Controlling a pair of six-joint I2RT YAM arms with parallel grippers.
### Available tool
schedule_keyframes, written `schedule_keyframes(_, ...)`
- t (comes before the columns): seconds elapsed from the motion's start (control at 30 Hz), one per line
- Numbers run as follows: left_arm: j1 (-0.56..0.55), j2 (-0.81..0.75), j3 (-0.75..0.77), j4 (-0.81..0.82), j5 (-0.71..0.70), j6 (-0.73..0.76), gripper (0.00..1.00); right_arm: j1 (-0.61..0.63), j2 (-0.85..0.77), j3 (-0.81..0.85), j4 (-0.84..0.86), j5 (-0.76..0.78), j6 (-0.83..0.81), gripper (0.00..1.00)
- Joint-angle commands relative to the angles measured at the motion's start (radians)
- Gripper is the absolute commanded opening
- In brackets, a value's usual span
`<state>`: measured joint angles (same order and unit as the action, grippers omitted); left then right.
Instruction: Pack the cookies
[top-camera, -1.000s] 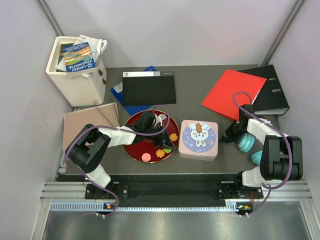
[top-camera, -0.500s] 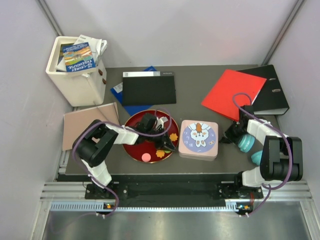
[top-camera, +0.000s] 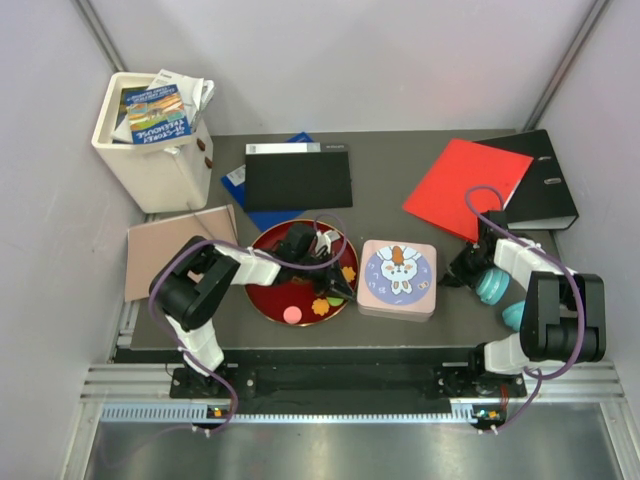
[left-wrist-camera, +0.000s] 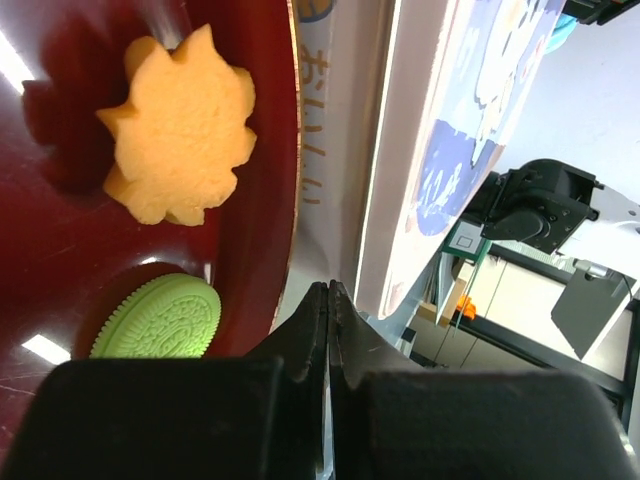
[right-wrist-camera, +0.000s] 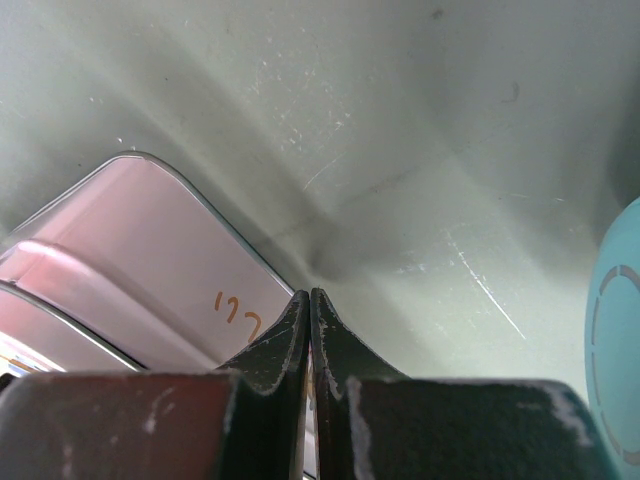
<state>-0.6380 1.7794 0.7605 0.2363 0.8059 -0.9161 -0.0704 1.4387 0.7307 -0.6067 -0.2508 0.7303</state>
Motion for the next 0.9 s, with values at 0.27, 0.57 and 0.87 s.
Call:
schedule_keyframes(0.27,-0.012,0.005,0.060,0.034,0.052,0.022,0.00,-0.012,-0.017,0.007,0.016,0.015,0.008,0.00)
schedule_keyframes(0.57,-0.014,-0.006,0.076,0.018,0.050,0.023,0.00,-0.014,-0.017,0.010,0.016,0.021,0.004,0.00)
schedule_keyframes(0.87,-0.023,-0.006,0.117,-0.063,0.050,0.074,0.00,-0.023,-0.026,0.010,0.015,0.024,0.003,0.00)
